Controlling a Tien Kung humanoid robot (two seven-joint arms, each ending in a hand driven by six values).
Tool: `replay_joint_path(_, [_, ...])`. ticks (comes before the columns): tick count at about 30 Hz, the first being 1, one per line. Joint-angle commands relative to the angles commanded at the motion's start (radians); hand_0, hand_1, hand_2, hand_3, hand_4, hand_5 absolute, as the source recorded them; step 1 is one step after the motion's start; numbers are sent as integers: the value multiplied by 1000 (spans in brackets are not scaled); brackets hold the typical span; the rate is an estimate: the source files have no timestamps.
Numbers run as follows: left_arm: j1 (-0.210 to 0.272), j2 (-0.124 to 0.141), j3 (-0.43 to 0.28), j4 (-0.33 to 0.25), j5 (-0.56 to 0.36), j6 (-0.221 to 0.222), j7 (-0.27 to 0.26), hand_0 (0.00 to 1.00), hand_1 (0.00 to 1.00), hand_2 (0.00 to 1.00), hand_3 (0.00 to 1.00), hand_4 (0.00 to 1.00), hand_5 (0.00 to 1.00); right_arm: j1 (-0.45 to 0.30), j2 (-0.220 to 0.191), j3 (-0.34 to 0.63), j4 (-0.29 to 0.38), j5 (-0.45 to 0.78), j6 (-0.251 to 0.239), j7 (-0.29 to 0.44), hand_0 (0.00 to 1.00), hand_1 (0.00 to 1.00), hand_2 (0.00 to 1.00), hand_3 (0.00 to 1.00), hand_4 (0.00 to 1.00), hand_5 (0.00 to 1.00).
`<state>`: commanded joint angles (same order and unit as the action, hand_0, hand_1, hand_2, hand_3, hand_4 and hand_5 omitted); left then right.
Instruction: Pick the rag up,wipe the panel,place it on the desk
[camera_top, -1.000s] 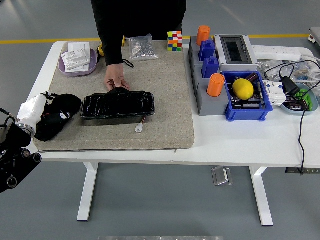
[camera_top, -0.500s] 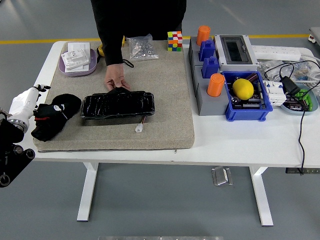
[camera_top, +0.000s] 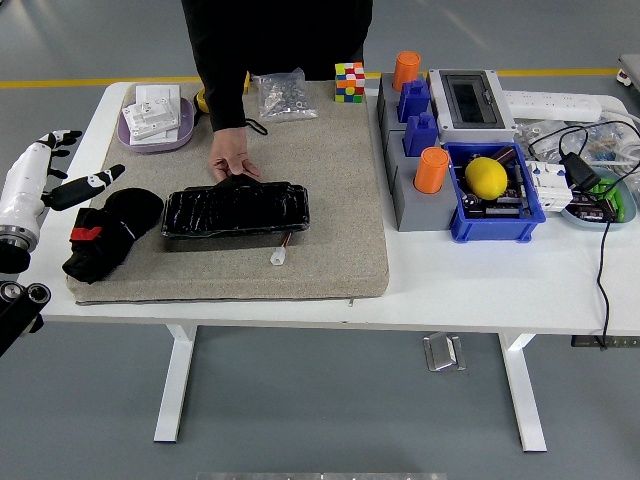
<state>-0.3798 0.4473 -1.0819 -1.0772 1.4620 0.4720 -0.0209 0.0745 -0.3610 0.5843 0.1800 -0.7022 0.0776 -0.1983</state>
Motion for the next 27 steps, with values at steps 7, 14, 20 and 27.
replay_joint_path(7, [37,1,-19,-60,-295,-85,-166,476,697,741,766,882,503,0,3,-3,0,5,0,1,726,558,665,575,998,416])
replay_joint_path(14, [85,-9,-74,-122,-579,-159,-238,476,687,733,752,859,485,-1,4,-7,0,14,-1,2,725,558,665,575,998,417])
replay_joint_path(20, [99,-4,-115,-155,-749,-181,-261,481,682,729,737,878,482,-2,5,-3,0,12,-1,1,724,557,665,575,998,418])
replay_joint_path(27, [99,8,-128,-180,-760,-191,-269,485,680,728,735,888,494,-2,9,0,0,8,-1,1,725,557,665,576,998,419])
